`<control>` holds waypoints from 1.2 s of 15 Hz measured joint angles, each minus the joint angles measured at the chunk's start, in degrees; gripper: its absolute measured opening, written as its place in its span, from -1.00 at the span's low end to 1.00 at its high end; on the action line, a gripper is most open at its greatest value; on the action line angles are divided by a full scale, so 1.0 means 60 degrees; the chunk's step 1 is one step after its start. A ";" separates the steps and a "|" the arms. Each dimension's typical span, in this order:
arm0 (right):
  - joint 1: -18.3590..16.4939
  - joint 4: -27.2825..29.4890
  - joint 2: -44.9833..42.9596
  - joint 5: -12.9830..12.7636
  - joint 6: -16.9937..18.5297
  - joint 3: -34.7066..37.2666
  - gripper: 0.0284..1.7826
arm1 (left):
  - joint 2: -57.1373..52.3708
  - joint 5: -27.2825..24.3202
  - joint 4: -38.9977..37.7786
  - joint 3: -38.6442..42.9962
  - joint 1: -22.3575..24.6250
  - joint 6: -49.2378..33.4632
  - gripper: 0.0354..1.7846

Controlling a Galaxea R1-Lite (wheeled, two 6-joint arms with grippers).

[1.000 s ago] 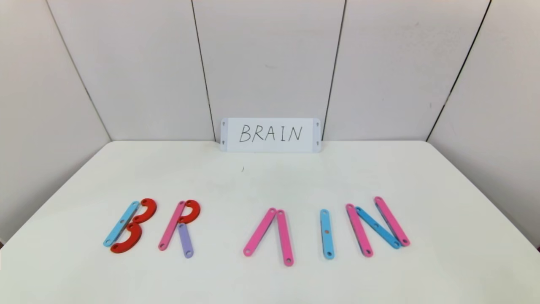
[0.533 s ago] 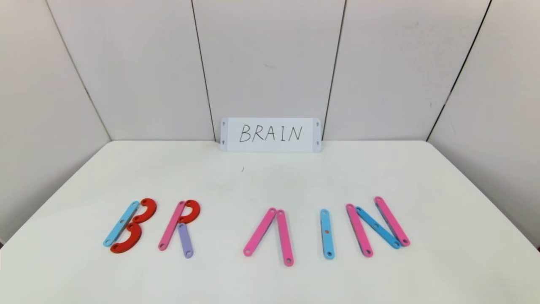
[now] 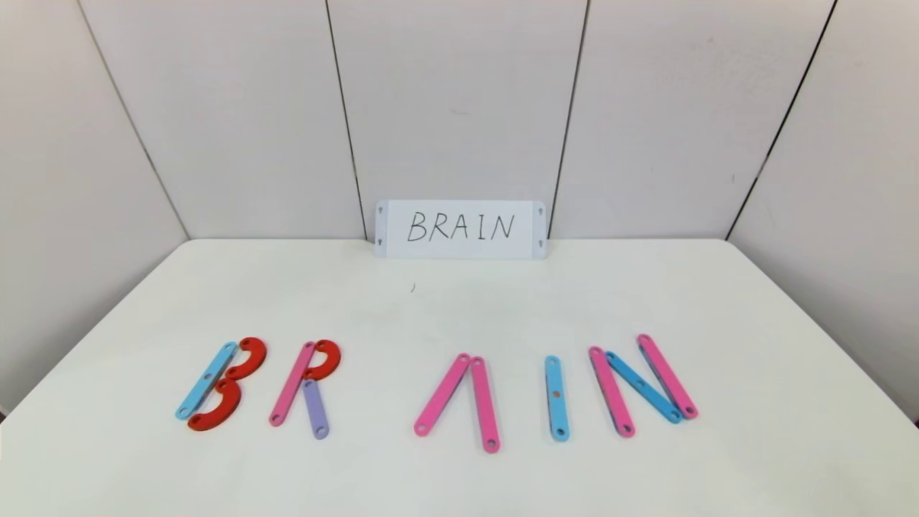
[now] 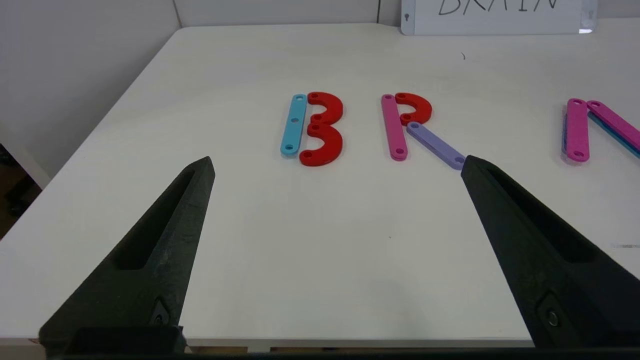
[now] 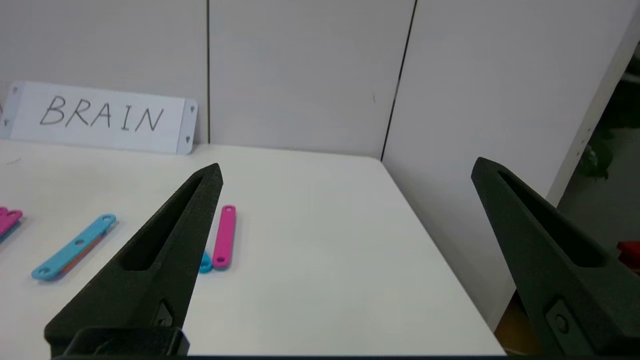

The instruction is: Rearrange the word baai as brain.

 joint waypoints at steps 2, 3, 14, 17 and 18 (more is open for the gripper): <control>0.0000 0.0051 0.0000 0.0256 0.0049 -0.0004 0.95 | 0.0000 0.0154 -0.1215 0.0376 0.0000 0.0256 0.94; 0.0000 0.0419 0.0000 0.0496 0.0091 0.0000 0.95 | 0.0000 0.0169 -0.1792 0.0532 0.0000 0.0441 0.94; 0.0000 0.3090 0.0000 0.1054 0.0532 0.0000 0.95 | 0.0000 -0.0248 -0.0280 0.0721 0.0000 0.0526 0.94; 0.0004 0.3076 0.0000 0.1018 0.0514 0.0000 0.95 | 0.0000 -0.0256 -0.0484 0.0735 0.0000 0.0547 0.94; 0.0000 0.3080 0.0000 0.1016 0.0536 0.0000 0.95 | 0.0000 -0.0260 -0.0490 0.0740 0.0000 0.0551 0.94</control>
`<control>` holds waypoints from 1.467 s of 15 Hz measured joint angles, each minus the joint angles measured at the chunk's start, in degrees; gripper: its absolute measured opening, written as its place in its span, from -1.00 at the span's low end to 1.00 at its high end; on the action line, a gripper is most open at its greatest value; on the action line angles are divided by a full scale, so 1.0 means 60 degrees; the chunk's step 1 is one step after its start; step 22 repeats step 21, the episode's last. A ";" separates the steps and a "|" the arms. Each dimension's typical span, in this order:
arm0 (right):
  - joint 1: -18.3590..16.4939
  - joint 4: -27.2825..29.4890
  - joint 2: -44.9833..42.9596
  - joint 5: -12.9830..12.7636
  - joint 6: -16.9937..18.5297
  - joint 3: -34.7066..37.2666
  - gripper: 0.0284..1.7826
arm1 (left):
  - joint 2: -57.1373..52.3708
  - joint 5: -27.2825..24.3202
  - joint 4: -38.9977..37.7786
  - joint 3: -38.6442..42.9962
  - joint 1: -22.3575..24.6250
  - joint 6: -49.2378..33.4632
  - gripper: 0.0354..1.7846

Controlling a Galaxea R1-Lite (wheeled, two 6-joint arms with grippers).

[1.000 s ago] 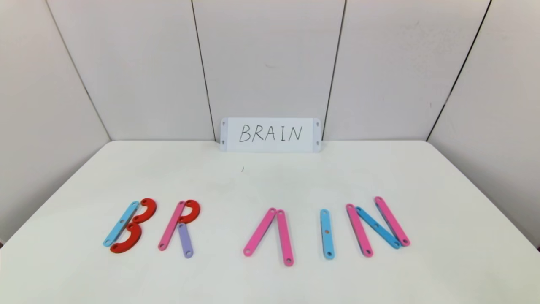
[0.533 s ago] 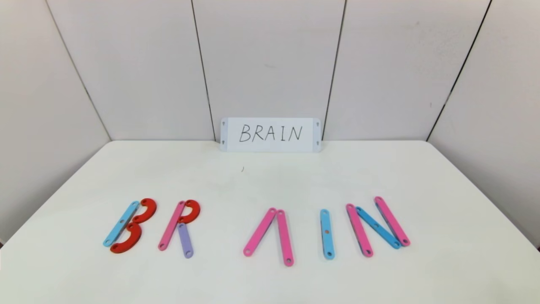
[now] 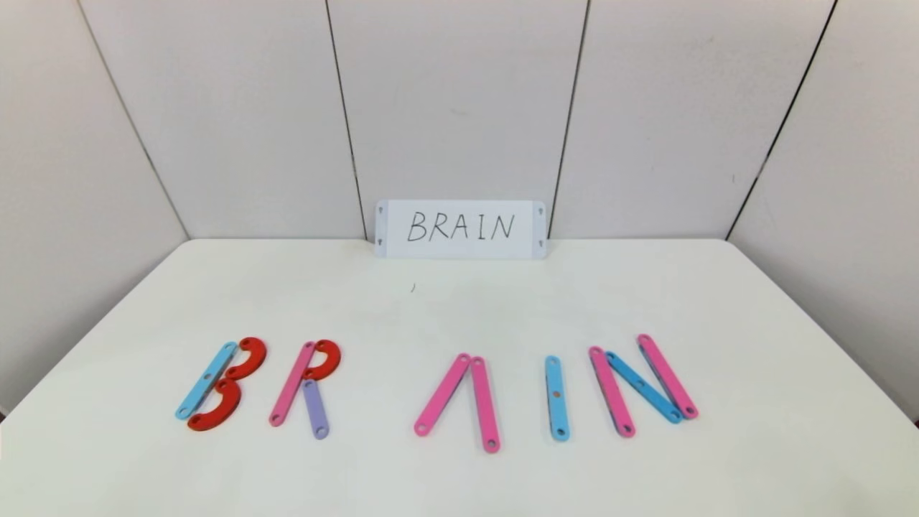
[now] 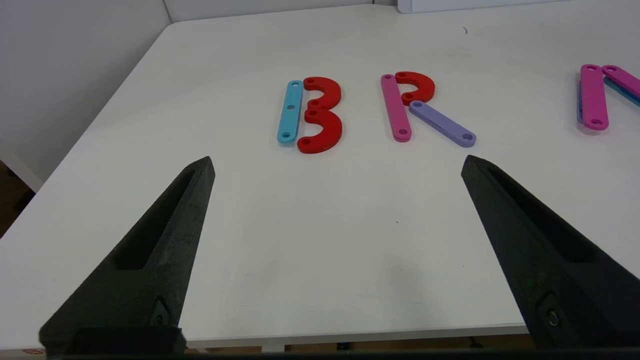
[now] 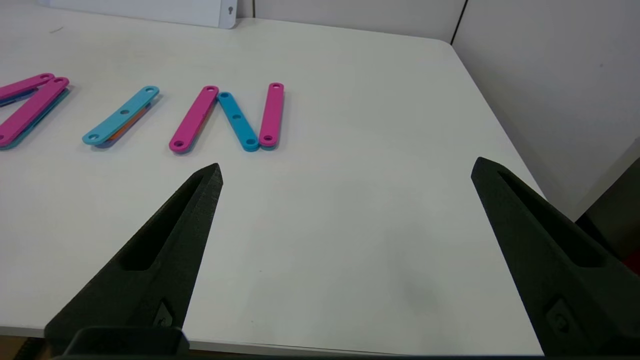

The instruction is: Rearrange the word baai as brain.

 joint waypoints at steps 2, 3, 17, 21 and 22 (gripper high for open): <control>0.0004 0.0006 0.0000 -0.0008 0.0018 0.0000 0.95 | -0.0006 -0.0002 -0.0012 0.0004 0.0000 0.0000 0.94; 0.0000 0.0006 0.0000 -0.0008 0.0022 0.0000 0.95 | -0.0010 0.0004 -0.0016 0.0008 0.0000 -0.0006 0.94; 0.0000 0.0002 0.0000 -0.0016 0.0037 0.0000 0.95 | -0.0014 0.0055 -0.0045 0.0008 0.0000 -0.0646 0.94; 0.0004 0.0006 0.0000 -0.0041 0.0189 0.0000 0.95 | -0.0014 0.0055 -0.0045 0.0008 0.0000 -0.0650 0.94; 0.0004 0.0006 0.0000 -0.0041 0.0189 0.0000 0.95 | -0.0014 0.0055 -0.0045 0.0008 0.0000 -0.0650 0.94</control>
